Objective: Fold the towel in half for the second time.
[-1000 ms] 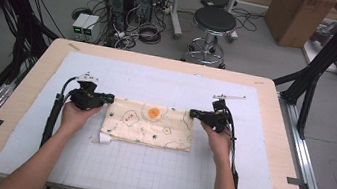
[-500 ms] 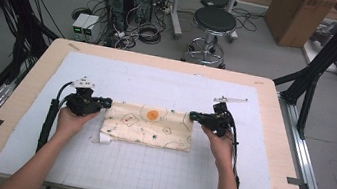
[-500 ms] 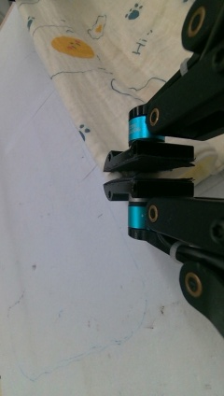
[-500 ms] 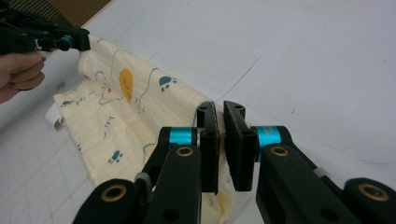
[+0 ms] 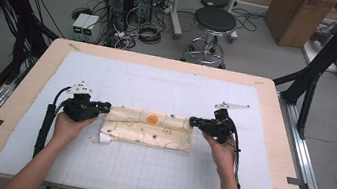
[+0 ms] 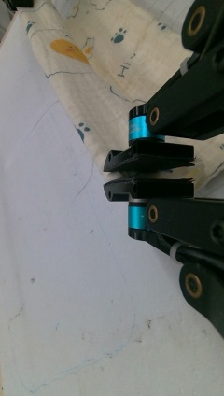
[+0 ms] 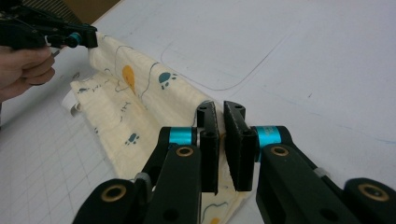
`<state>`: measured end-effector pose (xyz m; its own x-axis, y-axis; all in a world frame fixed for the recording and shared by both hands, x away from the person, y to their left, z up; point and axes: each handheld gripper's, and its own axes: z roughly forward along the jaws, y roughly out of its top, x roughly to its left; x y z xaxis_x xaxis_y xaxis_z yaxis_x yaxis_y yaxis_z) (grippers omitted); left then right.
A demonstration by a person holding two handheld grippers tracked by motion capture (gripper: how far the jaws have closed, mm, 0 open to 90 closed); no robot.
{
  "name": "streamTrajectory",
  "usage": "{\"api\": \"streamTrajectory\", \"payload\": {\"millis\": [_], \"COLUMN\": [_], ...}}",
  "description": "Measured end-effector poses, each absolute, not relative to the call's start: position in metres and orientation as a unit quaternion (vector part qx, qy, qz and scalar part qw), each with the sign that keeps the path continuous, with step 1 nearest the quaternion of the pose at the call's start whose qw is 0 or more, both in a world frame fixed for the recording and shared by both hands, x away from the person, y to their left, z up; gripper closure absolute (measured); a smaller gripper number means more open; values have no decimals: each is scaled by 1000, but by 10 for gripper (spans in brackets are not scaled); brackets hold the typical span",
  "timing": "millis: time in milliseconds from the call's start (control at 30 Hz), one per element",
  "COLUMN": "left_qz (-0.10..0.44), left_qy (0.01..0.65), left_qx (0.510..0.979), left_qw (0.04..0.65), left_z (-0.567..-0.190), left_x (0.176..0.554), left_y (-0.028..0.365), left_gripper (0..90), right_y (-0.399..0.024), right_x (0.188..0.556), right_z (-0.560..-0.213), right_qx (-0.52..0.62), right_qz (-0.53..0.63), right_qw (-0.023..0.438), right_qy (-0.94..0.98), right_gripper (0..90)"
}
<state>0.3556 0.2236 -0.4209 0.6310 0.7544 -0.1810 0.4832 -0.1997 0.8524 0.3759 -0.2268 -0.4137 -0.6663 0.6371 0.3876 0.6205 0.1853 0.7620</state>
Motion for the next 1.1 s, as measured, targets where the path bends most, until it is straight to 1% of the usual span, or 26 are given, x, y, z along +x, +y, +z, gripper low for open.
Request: {"api": "streamTrajectory", "payload": {"millis": [233,400,533,800,967,1100], "left_qz": [142,148,138,134,129,125], "left_qy": [389,375,375,366,360,354], "left_qx": [771,783,785,790,799,807], "left_qw": [485,474,473,473,463,457], "left_z": [-418,-420,-427,-428,-432,-432], "left_x": [348,340,334,324,318,314], "left_y": [224,221,223,225,227,226], "left_gripper": [831,829,829,823,807,800], "right_y": [-228,-228,-228,-226,-226,-224], "right_x": [365,357,352,343,339,334], "right_z": [-414,-416,-418,-422,-427,-424], "right_qx": [396,390,386,375,371,364], "right_qz": [491,488,484,474,466,460], "right_qw": [7,7,4,9,2,5], "right_qy": [776,781,786,796,803,810], "right_gripper": [847,846,845,837,824,822]}}
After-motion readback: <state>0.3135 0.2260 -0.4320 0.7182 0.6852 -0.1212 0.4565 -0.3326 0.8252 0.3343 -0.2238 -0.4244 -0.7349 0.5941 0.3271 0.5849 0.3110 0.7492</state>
